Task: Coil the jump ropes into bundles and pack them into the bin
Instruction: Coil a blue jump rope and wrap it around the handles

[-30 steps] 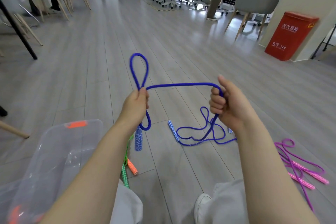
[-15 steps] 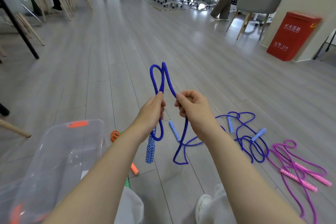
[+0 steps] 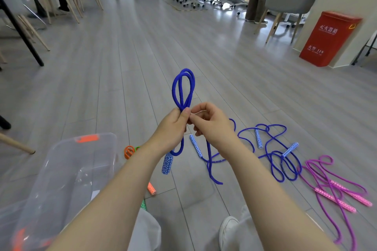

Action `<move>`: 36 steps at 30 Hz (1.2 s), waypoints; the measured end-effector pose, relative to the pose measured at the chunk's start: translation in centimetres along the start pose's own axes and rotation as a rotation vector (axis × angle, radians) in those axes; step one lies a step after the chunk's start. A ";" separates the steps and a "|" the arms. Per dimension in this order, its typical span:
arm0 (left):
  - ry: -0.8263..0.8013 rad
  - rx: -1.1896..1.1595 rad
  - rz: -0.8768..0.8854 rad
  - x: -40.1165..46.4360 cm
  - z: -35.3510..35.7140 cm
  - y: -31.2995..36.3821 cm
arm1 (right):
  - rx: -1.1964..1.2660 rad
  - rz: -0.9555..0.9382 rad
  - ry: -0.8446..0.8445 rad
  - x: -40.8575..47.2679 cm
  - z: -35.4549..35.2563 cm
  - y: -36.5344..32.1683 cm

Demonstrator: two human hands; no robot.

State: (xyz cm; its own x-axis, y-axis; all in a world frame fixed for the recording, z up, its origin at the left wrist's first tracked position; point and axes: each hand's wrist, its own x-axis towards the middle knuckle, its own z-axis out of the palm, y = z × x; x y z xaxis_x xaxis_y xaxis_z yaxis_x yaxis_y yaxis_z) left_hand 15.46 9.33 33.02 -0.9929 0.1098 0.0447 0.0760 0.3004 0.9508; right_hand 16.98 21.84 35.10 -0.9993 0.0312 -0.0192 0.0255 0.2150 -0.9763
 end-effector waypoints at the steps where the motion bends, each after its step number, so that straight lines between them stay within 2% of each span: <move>1: 0.026 0.002 0.002 0.1 0.0 0.0 | -0.043 0.017 -0.017 0.1 -0.2 0.0; 3: 0.143 -0.075 -0.021 0.8 -0.3 -0.1 | -0.145 0.046 -0.067 0.2 -1.1 0.1; 5: 0.319 -0.253 -0.079 1.9 -1.1 -0.2 | -0.238 0.059 -0.095 0.3 -2.4 0.1; 8: 0.566 -0.582 -0.170 2.8 -3.5 -0.4 | -0.267 0.078 -0.051 0.3 -5.0 0.1; 10: 0.630 -0.714 -0.195 2.7 -4.6 -0.6 | -0.295 0.093 0.006 0.2 -6.5 0.1; 12: 0.576 -0.712 -0.180 2.4 -4.8 -0.6 | -0.309 0.106 0.047 0.0 -7.3 0.1; 15: 0.464 -0.479 -0.135 2.1 -4.0 -0.5 | -0.275 0.086 0.068 -0.2 -7.1 -0.2; 17: 0.412 -0.308 -0.105 1.8 -3.3 -0.2 | -0.245 0.059 0.035 -0.5 -6.5 -0.4; 21: 0.267 -0.138 -0.022 1.1 -2.1 0.2 | -0.218 0.019 -0.039 -0.7 -4.8 -0.8; 25: 0.109 0.041 0.026 0.9 -1.5 -0.3 | -0.307 -0.001 -0.146 -0.6 -3.7 -0.7; 28: -0.021 0.054 0.024 0.4 -0.9 -0.3 | -0.329 -0.014 -0.169 -0.5 -3.3 -0.5; 30: -0.106 0.000 0.000 0.0 -0.5 0.1 | -0.254 -0.032 -0.157 -0.6 -3.2 -0.6; 36: -0.273 -0.182 -0.048 -0.8 -0.2 1.0 | -0.133 -0.081 -0.033 -0.5 -3.4 -0.7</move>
State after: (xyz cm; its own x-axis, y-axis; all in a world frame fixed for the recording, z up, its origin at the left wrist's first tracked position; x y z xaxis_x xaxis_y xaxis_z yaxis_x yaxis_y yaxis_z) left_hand 16.35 9.32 33.96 -0.9321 0.3569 -0.0615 -0.0118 0.1399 0.9901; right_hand 17.56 25.03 36.54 -0.9985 -0.0228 0.0493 -0.0541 0.3431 -0.9377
